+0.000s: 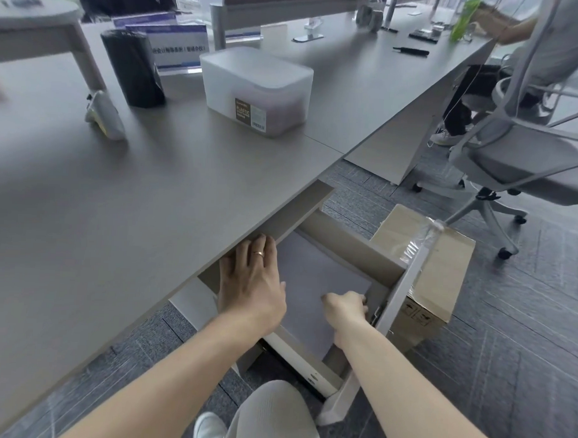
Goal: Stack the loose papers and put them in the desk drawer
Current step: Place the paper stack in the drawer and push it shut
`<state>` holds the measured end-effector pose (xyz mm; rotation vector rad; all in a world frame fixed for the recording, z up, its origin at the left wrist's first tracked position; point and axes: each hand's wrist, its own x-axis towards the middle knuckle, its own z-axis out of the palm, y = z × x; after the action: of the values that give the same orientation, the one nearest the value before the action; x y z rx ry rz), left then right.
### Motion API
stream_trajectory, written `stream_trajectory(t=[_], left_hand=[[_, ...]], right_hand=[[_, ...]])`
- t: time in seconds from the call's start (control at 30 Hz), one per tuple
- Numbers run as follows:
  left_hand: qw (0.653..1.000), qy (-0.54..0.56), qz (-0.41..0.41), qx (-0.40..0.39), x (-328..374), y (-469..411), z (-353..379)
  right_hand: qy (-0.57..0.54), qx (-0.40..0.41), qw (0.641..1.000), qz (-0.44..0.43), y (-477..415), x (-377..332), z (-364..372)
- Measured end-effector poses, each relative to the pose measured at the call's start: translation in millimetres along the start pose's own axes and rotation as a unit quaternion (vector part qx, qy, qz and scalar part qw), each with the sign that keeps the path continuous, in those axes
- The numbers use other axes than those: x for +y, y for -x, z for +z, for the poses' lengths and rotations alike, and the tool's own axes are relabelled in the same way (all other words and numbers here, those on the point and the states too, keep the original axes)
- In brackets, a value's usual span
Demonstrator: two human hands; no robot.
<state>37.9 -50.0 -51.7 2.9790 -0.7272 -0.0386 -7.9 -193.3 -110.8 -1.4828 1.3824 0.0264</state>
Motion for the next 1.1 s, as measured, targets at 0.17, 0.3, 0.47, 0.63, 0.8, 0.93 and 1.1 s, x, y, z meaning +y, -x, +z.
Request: stream_trajectory(t=[0.17,0.3,0.47,0.63,0.8,0.93,1.1], left_hand=[[1.0,-0.004,0.001,-0.006,0,0,-1],[1.0,-0.005,-0.001,-0.016,1,0,-3],[1.0,0.002,-0.005,-0.031,2,0,-6],[0.999,0.004,-0.009,-0.034,3,1,-8],[0.999,0.012,-0.01,-0.034,4,-1,-9],[0.999,0.02,-0.012,-0.024,4,0,-10],[0.999,0.029,-0.008,-0.009,3,-1,-8]], right_hand=[[-0.017,-0.029,0.999,-0.008,7,-2,-9],[0.01,-0.028,0.986,-0.165,31,-13,-27],[0.0,0.07,0.97,-0.232,29,-15,-96],[-0.072,-0.034,0.989,-0.123,24,13,-105],[-0.1,-0.074,0.987,-0.1,17,4,-89],[-0.148,-0.13,0.978,-0.07,29,-18,-68],[-0.182,-0.162,0.968,-0.057,32,-44,-33]])
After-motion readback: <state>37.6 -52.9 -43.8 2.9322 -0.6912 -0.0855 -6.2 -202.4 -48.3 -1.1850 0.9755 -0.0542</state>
